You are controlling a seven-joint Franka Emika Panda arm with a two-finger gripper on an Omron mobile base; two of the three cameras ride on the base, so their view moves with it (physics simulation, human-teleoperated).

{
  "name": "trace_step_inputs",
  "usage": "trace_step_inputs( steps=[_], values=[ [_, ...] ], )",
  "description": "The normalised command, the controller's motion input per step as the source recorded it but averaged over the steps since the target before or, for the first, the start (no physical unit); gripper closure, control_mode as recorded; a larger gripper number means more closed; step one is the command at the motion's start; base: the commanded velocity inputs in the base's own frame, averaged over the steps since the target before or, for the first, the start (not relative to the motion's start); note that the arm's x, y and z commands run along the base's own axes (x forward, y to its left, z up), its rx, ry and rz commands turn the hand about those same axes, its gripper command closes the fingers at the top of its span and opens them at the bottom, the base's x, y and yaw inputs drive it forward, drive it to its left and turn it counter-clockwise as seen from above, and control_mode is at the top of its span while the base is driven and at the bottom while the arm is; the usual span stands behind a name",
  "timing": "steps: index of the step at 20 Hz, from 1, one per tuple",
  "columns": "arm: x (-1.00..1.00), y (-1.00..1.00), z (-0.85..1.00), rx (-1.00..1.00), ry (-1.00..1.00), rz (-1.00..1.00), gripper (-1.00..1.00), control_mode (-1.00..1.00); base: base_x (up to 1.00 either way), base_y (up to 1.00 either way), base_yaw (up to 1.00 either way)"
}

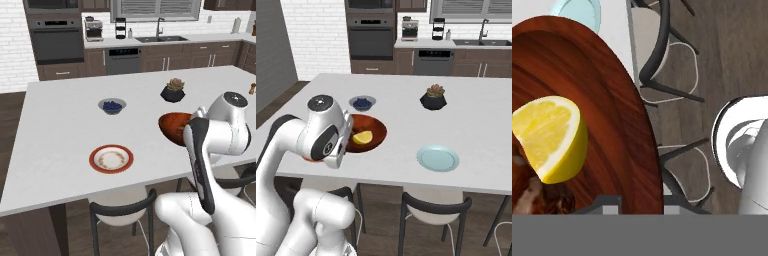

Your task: Pick the chicken drumstick and lemon wedge from their plates and place them in the bowl. Then put the bowl in the fridge.

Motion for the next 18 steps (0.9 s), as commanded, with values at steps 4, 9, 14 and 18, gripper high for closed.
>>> trace_step_inputs(
  steps=[4,9,14,18],
  values=[
    [-0.3,0.02,0.18,-0.05,-0.01,0.19,1.0,-1.0,0.0,0.0,0.0],
    [-0.16,0.29,0.0,-0.12,0.0,-0.13,1.0,-1.0,0.0,0.0,0.0],
    [-0.14,0.39,0.0,-0.09,0.0,-0.1,1.0,-1.0,0.0,0.0,0.0],
    [-0.34,0.02,0.0,0.0,-0.08,0.0,1.0,-1.0,0.0,0.0,0.0]
  ],
)
